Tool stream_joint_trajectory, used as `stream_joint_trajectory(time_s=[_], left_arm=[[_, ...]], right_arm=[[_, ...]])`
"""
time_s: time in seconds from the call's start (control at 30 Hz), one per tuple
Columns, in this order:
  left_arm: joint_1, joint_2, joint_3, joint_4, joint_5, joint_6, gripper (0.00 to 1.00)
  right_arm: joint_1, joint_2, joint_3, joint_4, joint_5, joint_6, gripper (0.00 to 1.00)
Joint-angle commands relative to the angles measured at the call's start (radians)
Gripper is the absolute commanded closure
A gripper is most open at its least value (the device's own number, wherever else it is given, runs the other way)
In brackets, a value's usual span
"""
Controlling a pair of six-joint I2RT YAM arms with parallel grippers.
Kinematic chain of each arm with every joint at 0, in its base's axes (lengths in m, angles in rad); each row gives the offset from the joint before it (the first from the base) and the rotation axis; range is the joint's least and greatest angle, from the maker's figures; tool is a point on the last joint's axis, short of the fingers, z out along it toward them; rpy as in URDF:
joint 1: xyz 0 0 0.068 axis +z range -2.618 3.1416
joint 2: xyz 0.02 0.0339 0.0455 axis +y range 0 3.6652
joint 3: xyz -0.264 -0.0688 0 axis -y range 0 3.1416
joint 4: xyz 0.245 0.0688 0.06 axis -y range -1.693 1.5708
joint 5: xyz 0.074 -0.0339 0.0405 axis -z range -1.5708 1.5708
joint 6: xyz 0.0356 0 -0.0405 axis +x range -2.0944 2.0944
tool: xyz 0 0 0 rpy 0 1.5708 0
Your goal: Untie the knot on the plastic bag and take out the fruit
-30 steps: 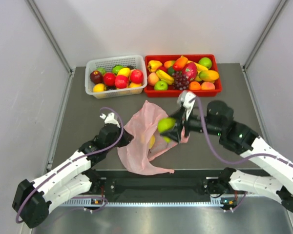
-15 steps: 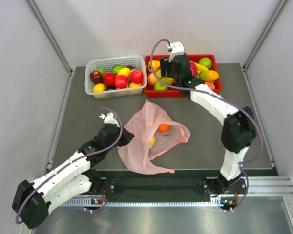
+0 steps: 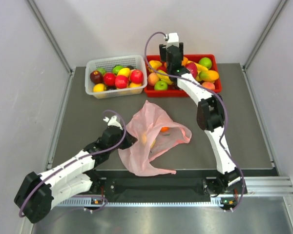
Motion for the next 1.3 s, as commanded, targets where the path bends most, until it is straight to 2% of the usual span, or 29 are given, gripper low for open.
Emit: stream_joint_trajectory(time_s=[0.0, 0.07, 0.1, 0.13, 0.2, 0.37, 0.47, 0.57, 0.67, 0.7, 0.73, 0.77, 0.8, 0.93, 0.97, 1.0, 1.1, 1.27], left_arm=[[0.0, 0.004, -0.007, 0.086, -0.007, -0.002, 1.0], [0.0, 0.01, -0.004, 0.088, -0.013, 0.001, 1.0], [0.001, 0.012, -0.002, 0.086, -0.013, 0.002, 1.0], [0.001, 0.015, -0.001, 0.086, -0.015, 0.004, 1.0], [0.0, 0.018, 0.001, 0.088, -0.018, 0.004, 1.0], [0.0, 0.03, 0.004, 0.089, -0.012, -0.001, 1.0], [0.0, 0.035, 0.007, 0.086, -0.01, -0.002, 1.0], [0.0, 0.023, 0.008, 0.074, -0.021, 0.004, 1.0], [0.0, 0.0, 0.019, 0.057, -0.027, 0.01, 1.0], [0.001, -0.005, 0.025, 0.057, -0.028, 0.011, 1.0], [0.0, -0.019, 0.028, 0.025, -0.028, 0.011, 1.0], [0.0, -0.025, 0.031, 0.014, -0.028, 0.013, 1.0], [0.0, -0.031, 0.039, 0.01, -0.03, 0.014, 1.0], [-0.002, -0.062, 0.054, -0.021, -0.027, 0.013, 1.0], [-0.002, -0.063, 0.054, -0.023, -0.024, 0.013, 1.0], [-0.002, -0.066, 0.056, -0.023, -0.025, 0.013, 1.0], [-0.002, -0.066, 0.062, -0.036, -0.022, 0.011, 1.0], [-0.002, -0.072, 0.051, -0.055, -0.041, 0.015, 1.0]], right_arm=[[-0.013, 0.028, 0.047, 0.072, -0.01, -0.042, 0.76], [-0.012, 0.044, 0.054, 0.069, -0.026, -0.048, 0.57], [-0.013, 0.042, 0.053, 0.066, -0.033, -0.054, 0.38], [-0.013, 0.035, 0.053, 0.068, -0.036, -0.056, 0.29], [-0.013, 0.019, 0.047, 0.063, -0.049, -0.059, 0.16], [-0.01, -0.086, 0.033, 0.037, -0.07, -0.07, 0.02], [-0.01, -0.2, -0.019, 0.011, -0.078, -0.054, 0.0], [-0.001, -0.391, -0.178, -0.001, -0.084, -0.015, 0.0], [0.022, -0.637, -0.42, -0.019, -0.125, 0.021, 0.0], [0.027, -0.699, -0.55, -0.045, -0.151, 0.032, 0.01], [0.031, -0.819, -0.608, -0.065, -0.182, 0.045, 0.0], [0.042, -0.871, -0.705, -0.094, -0.232, 0.068, 0.0], [0.051, -0.974, -0.75, -0.177, -0.245, 0.108, 0.0], [0.114, -1.24, -1.013, -0.28, -0.313, 0.186, 0.0], [0.161, -1.292, -1.121, -0.288, -0.323, 0.193, 0.0], [0.186, -1.391, -1.172, -0.296, -0.335, 0.199, 0.0], [0.306, -1.537, -1.315, -0.351, -0.368, 0.24, 0.0], [0.527, -1.624, -1.502, -0.378, -0.36, 0.337, 0.0]])
